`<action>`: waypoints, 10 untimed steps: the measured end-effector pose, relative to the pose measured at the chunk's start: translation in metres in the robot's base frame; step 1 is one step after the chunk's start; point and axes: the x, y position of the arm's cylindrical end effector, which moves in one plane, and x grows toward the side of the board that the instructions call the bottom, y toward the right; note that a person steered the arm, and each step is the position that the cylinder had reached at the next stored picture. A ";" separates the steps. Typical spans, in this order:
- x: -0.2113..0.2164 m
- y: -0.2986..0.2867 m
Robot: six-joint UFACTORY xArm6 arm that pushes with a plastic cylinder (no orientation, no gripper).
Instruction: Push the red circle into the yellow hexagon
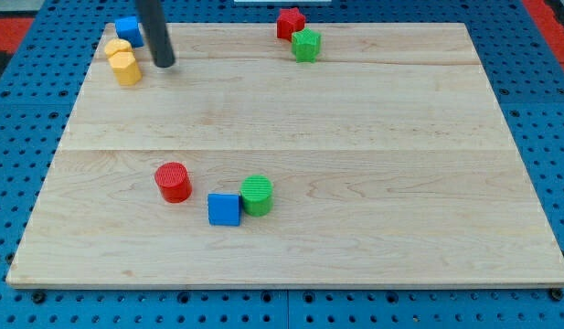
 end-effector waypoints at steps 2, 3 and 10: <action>0.004 0.071; 0.004 0.072; 0.250 0.027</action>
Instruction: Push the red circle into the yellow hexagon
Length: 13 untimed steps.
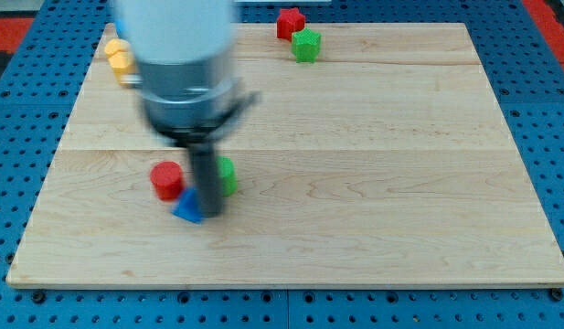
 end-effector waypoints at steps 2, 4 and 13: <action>-0.038 -0.063; -0.044 -0.078; -0.134 -0.081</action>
